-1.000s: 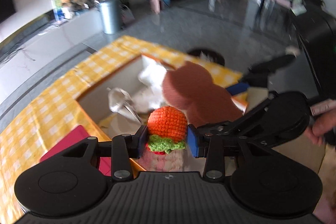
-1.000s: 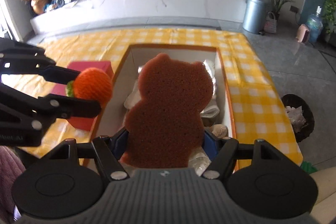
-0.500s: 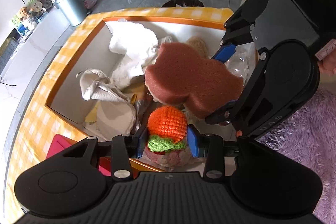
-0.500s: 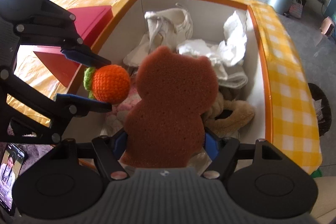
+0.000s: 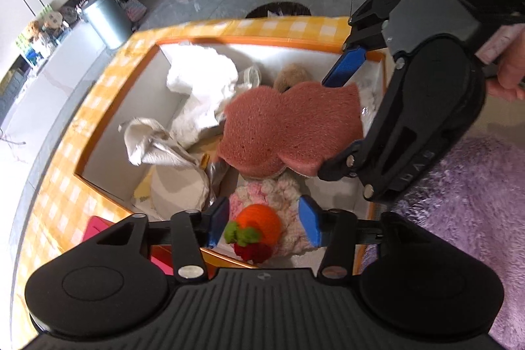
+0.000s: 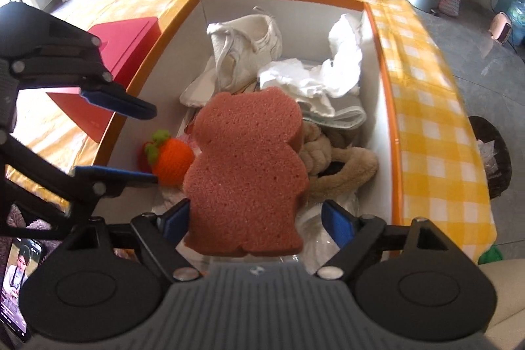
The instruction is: Organize soft objects
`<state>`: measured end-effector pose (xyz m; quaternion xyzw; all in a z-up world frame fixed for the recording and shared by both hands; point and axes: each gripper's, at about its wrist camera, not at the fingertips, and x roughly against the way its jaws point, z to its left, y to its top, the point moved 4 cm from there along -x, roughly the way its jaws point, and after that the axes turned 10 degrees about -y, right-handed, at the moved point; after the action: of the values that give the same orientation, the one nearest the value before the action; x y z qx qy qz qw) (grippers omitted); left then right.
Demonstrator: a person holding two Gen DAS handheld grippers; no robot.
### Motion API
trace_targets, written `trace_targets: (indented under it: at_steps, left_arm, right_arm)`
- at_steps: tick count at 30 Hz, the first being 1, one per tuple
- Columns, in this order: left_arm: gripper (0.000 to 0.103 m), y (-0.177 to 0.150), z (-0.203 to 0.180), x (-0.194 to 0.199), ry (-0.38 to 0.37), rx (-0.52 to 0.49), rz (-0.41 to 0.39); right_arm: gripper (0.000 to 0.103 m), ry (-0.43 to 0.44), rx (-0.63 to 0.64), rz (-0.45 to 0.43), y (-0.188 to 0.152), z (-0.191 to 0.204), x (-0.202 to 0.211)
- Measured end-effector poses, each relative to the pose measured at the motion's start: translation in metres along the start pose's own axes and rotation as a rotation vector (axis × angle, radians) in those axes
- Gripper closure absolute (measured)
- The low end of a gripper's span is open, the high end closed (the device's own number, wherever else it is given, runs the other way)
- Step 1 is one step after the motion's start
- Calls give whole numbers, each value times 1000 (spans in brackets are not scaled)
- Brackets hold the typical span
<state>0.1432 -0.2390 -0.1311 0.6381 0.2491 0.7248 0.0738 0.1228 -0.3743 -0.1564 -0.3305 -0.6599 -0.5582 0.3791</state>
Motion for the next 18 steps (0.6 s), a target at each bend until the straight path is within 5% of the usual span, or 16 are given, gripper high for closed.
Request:
trace_targets:
  at_steps: [8, 18]
  left_arm:
    - [29, 0, -11, 37, 42, -27, -45]
    - [27, -7, -22, 104, 128, 8, -183]
  right_arm:
    - [12, -64, -16, -24, 8, 0, 29]
    - [11, -109, -56, -137, 14, 14, 92]
